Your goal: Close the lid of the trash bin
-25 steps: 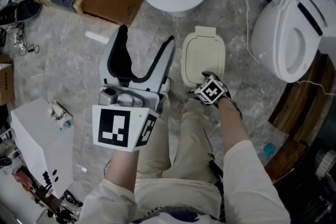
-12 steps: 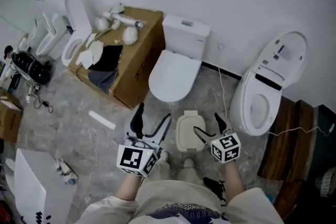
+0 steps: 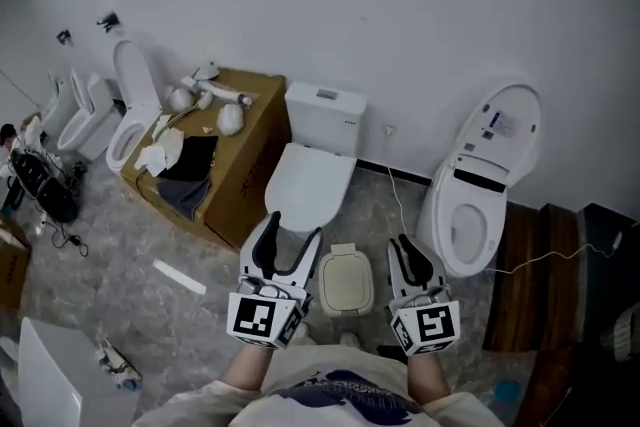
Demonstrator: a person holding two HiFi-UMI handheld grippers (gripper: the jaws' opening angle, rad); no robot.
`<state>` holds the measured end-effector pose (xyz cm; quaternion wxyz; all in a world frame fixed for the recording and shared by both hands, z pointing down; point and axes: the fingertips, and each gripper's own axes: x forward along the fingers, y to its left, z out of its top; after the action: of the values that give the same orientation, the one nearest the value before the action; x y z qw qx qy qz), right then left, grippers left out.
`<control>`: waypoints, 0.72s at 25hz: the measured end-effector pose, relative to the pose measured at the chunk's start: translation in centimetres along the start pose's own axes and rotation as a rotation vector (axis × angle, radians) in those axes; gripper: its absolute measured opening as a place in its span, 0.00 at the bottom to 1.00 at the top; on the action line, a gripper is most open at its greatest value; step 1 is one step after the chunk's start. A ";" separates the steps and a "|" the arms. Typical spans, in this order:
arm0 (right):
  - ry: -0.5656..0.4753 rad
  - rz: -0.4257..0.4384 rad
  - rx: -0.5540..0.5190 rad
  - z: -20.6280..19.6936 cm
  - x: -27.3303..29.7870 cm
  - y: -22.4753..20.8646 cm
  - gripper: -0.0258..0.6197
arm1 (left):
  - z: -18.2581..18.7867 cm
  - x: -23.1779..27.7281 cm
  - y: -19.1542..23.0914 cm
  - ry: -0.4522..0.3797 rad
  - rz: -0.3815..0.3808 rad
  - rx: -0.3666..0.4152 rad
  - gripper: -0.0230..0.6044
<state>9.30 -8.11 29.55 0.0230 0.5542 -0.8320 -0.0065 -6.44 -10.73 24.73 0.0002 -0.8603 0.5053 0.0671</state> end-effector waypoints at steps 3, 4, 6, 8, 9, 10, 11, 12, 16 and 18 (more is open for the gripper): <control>-0.034 -0.038 -0.070 1.7 -0.3 0.3 0.06 | 1.1 0.1 -0.7 -0.033 -0.010 0.012 0.30; -0.040 -0.049 -0.077 2.1 -0.4 0.4 0.05 | 1.6 0.2 -0.9 -0.039 -0.010 0.016 0.24; -0.050 -0.067 -0.071 2.6 -0.5 0.4 0.05 | 2.3 0.2 -1.1 -0.051 -0.005 0.029 0.17; -0.064 -0.081 -0.058 3.0 -0.6 0.3 0.05 | 2.8 0.1 -1.1 -0.067 0.007 0.042 0.08; -0.074 -0.088 -0.053 3.3 -0.7 0.2 0.05 | 3.0 0.0 -1.1 -0.073 0.012 0.049 0.04; -0.086 -0.096 -0.049 3.6 -0.9 0.2 0.05 | 3.2 -0.1 -1.1 -0.076 0.014 0.057 0.04; -0.102 -0.103 -0.046 4.0 -1.0 0.1 0.05 | 3.3 -0.2 -1.2 -0.080 0.015 0.065 0.03; -0.122 -0.108 -0.042 4.5 -1.2 0.1 0.05 | 3.5 -0.3 -1.2 -0.085 0.016 0.072 0.03; -0.179 -0.109 -0.030 6.1 -1.5 0.2 0.05 | 4.7 -0.6 -1.1 -0.126 0.029 0.097 0.03; -0.194 -0.107 -0.030 6.7 -1.7 0.4 0.05 | 5.0 -0.8 -1.2 -0.133 0.025 0.099 0.03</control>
<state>9.29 -6.51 22.78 -0.0496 0.5941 -0.7994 -0.0736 -6.32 -9.12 19.79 0.0756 -0.8464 0.5178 0.0991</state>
